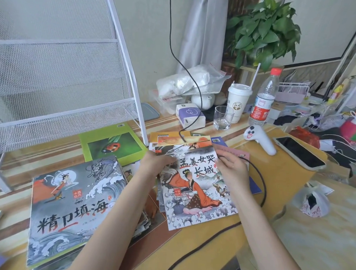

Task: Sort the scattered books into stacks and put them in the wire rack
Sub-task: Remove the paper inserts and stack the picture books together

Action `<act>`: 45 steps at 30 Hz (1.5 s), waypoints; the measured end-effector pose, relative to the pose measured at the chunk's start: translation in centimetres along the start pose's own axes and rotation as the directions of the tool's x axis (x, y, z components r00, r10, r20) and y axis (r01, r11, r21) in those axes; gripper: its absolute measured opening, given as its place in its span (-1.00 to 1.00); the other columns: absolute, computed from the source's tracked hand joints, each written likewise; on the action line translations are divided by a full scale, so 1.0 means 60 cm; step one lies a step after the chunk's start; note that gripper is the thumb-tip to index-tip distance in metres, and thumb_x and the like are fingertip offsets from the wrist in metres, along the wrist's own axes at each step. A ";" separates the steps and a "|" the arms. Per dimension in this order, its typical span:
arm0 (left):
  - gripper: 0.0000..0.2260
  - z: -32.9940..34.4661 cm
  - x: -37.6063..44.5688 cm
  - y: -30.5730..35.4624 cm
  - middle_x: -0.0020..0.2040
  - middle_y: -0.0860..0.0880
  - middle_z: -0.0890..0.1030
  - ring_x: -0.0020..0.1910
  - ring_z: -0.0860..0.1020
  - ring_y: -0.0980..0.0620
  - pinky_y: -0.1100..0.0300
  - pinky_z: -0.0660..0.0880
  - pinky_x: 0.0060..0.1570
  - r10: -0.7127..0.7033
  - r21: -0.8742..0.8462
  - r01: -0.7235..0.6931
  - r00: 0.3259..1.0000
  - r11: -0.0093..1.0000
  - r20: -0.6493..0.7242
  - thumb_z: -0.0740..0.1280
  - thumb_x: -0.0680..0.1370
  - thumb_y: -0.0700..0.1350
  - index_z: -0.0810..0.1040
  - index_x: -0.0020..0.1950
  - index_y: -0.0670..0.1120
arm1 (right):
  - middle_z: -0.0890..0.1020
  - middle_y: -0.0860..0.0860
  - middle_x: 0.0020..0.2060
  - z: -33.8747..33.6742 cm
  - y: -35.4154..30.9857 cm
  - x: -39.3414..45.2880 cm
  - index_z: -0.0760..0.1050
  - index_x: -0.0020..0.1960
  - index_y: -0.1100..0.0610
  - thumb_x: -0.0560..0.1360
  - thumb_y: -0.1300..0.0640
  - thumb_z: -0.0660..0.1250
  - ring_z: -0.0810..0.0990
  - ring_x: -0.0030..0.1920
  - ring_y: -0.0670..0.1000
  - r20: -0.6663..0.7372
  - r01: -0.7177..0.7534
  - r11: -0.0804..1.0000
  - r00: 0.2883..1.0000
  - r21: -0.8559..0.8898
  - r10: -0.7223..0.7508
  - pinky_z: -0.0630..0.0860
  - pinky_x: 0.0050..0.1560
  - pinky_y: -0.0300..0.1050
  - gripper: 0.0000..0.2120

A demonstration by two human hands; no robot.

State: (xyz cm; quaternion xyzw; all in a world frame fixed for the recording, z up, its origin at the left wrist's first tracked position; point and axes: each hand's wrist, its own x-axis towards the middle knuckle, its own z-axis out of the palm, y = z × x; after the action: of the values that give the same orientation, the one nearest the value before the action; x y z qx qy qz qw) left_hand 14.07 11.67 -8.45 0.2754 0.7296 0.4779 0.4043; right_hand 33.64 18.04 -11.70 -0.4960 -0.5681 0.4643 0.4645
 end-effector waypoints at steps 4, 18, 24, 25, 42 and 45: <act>-0.69 -0.001 -0.017 0.006 -0.29 -0.09 0.62 -0.41 0.56 0.02 0.16 0.57 -0.31 0.077 -0.116 -0.074 0.997 0.991 0.023 0.52 0.40 -0.16 0.45 -0.02 -0.20 | 0.67 -0.14 -0.03 0.013 -0.003 -0.005 0.59 0.09 -0.01 0.53 0.22 0.30 0.61 0.00 -0.21 -0.021 0.034 0.995 0.999 0.099 -0.033 0.52 -0.01 -0.21 -0.79; -0.56 -0.027 -0.045 0.034 -0.15 -0.13 0.59 -0.37 0.60 -0.08 0.14 0.61 -0.40 0.187 -0.310 -0.175 0.982 0.934 0.008 0.42 0.47 -0.30 0.27 0.19 -0.04 | 0.66 0.13 -0.21 -0.041 -0.034 0.135 0.56 -0.11 0.26 0.52 0.21 0.28 0.64 -0.23 0.13 -0.416 -0.053 0.895 0.897 -0.442 -0.152 0.47 -0.38 -0.12 -0.87; -0.70 -0.026 -0.066 0.055 0.04 -0.15 0.63 -0.14 0.66 -0.08 -0.01 0.64 -0.17 0.425 -0.340 -0.404 0.905 0.849 -0.013 0.40 0.49 -0.30 0.42 0.10 -0.01 | 0.64 0.03 -0.03 -0.009 -0.044 0.091 0.52 0.02 -0.05 0.48 -0.28 0.21 0.63 0.01 0.09 -0.032 0.049 0.992 0.998 -0.115 -0.053 0.54 0.05 0.11 -0.66; -0.65 -0.024 -0.070 0.058 0.06 -0.10 0.62 -0.08 0.65 -0.01 0.02 0.62 -0.07 0.472 -0.308 -0.459 0.881 0.833 -0.037 0.41 0.50 -0.27 0.38 0.18 -0.02 | 0.63 0.02 0.07 0.002 -0.059 0.076 0.54 0.06 -0.10 0.48 -0.37 0.10 0.59 0.10 0.05 0.116 -0.014 0.999 0.993 0.052 0.008 0.49 0.14 0.11 -0.56; -0.91 0.016 -0.070 0.119 -0.28 0.05 0.55 -0.44 0.43 0.33 0.52 0.31 -0.43 0.566 -0.284 -0.646 0.761 0.708 -0.317 0.23 0.57 -0.26 0.52 -0.01 -0.14 | 0.65 -0.17 -0.18 0.031 -0.189 0.038 0.59 -0.17 0.11 0.57 0.07 0.18 0.53 -0.02 -0.21 0.086 0.210 0.955 0.969 0.209 -0.231 0.29 -0.01 -0.15 -0.73; -0.87 0.017 -0.064 0.113 -0.23 0.09 0.51 -0.44 0.40 0.35 0.49 0.33 -0.37 0.521 -0.309 -0.622 0.777 0.719 -0.352 0.18 0.59 -0.22 0.48 0.09 -0.12 | 0.61 -0.28 -0.33 0.046 -0.189 0.037 0.57 -0.32 0.13 0.56 0.10 0.17 0.48 -0.19 -0.36 0.005 0.201 0.951 0.978 0.235 -0.208 0.30 -0.08 -0.17 -0.66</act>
State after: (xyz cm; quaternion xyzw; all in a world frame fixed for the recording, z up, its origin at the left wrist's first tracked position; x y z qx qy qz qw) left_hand 17.05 11.76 -1.19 0.3379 0.5342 0.7506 0.1924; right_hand 29.24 19.18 -0.74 -0.3696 -0.5648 0.4845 0.5565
